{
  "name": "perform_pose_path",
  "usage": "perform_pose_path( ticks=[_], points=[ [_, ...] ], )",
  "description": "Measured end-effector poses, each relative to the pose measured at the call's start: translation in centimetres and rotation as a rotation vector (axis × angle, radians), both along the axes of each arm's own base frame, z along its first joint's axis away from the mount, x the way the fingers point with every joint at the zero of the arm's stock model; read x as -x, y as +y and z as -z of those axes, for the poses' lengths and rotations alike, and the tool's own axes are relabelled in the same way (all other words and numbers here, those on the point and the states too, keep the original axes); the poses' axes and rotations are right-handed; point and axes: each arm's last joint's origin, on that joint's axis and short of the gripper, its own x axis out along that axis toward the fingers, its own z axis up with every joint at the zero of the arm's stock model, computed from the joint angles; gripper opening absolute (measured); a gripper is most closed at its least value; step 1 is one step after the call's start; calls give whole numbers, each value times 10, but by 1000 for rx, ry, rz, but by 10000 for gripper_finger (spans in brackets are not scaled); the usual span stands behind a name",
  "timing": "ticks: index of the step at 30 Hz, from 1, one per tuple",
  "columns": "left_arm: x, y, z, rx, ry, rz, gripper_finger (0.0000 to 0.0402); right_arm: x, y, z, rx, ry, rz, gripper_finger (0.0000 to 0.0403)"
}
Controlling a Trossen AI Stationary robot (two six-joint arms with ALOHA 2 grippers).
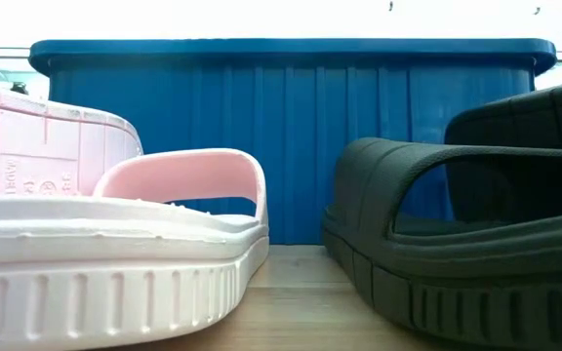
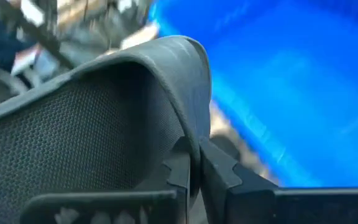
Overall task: Pick and place slides into bin
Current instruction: Put the black slide into the bin
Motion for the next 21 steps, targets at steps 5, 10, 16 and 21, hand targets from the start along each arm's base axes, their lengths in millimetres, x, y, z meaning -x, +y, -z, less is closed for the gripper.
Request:
perform_pose_path(
  ticks=[5, 10, 16, 21],
  points=[
    [1, 0, -5, -31, -50, -4, 222, -2, -22, -9, 109, -67, 93, 13],
    [1, 0, -5, -33, -52, -4, 222, -13, -44, -10, 186, -37, 175, 13],
    [1, 0, -5, -32, -51, -4, 222, -27, -66, -8, 277, 67, 189, 13],
    [1, 0, -5, -31, -51, -4, 222, -38, -85, -6, 335, 141, 229, 13]
  ],
)
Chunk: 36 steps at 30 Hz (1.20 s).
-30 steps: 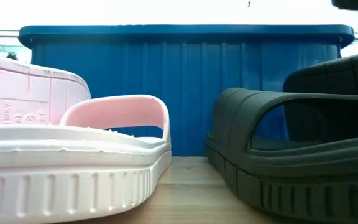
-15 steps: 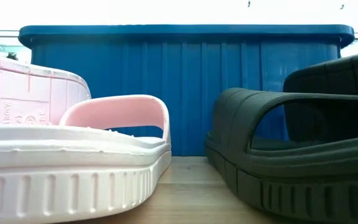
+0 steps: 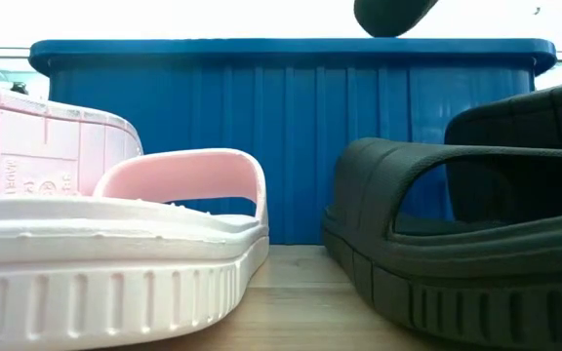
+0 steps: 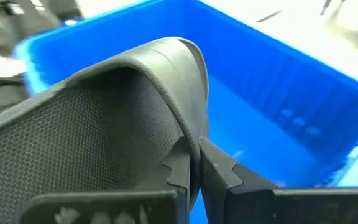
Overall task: Pick and place slides into bin
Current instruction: Put the black slide into the bin
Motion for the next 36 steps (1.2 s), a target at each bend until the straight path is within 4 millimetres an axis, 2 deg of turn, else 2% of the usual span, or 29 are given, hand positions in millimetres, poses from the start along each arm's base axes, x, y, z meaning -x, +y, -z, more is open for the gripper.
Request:
perform_pose_path(
  ticks=[7, 15, 23, 36],
  points=[
    [0, 0, 0, 5, 1, 1, 222, -17, -27, 6, 132, 140, 69, 13],
    [0, 0, 0, 5, 1, -1, 222, -44, -57, 23, 255, 375, 89, 13],
    [0, 0, 0, 6, 0, -4, 222, -75, -83, 50, 346, 638, 65, 13],
    [0, 0, 0, 6, 0, -4, 222, -114, -138, 105, 335, 961, 87, 13]
  ],
)
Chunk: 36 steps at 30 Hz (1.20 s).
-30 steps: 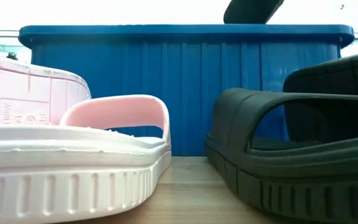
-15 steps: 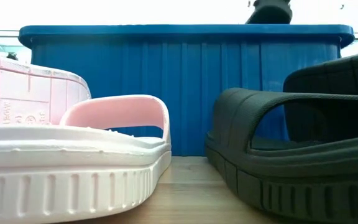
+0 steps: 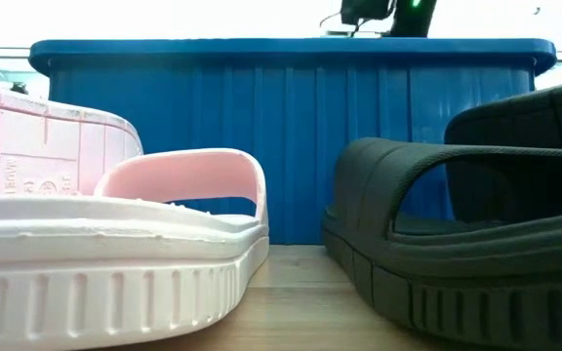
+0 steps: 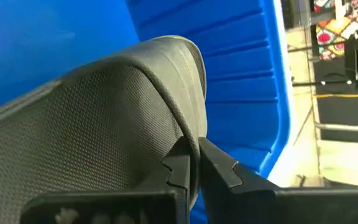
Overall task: Pick and place slides into bin
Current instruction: Put the black slide into the bin
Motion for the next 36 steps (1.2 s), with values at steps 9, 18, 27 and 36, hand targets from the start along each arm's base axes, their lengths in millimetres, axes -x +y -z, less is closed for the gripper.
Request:
perform_pose_path(
  ticks=[9, 18, 27, 36],
  points=[
    [2, 0, -1, 0, -5, 0, 222, -19, -37, 29, 19, 48, -8, 13],
    [5, 0, -2, 0, -16, 0, 222, -10, -51, 58, -7, 98, 7, 13],
    [6, 0, -2, 0, -18, 0, 222, 0, -48, 100, -30, 112, -45, 13],
    [6, 0, -2, 1, -18, -1, 222, 9, -54, 118, 56, 128, -22, 13]
  ],
)
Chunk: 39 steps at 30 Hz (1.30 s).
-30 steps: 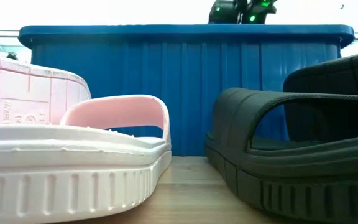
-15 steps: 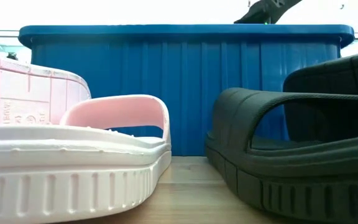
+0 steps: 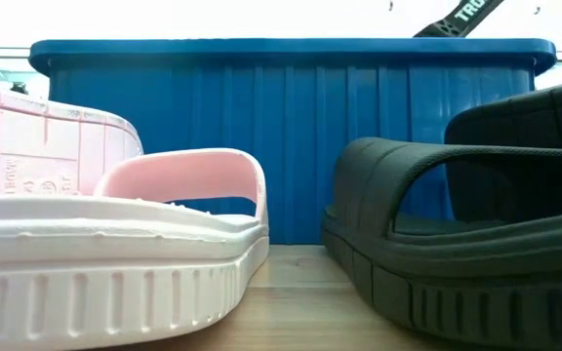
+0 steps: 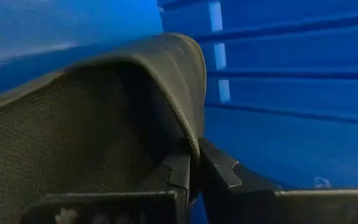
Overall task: Pick and place slides into bin
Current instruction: Put the black slide into the bin
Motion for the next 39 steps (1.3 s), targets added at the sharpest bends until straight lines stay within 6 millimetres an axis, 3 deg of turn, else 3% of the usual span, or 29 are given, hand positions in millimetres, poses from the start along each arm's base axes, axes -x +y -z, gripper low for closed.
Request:
perform_pose_path(
  ticks=[11, 34, 39],
  points=[
    [0, 0, 0, 2, -1, -15, 222, 12, -20, 4, -24, -48, 66, 13],
    [0, 1, 0, 4, 1, -25, 222, 9, -20, 3, -68, -134, 98, 14],
    [0, 1, 0, 4, 1, -25, 222, 10, -20, 1, -94, -120, 100, 48]
  ],
)
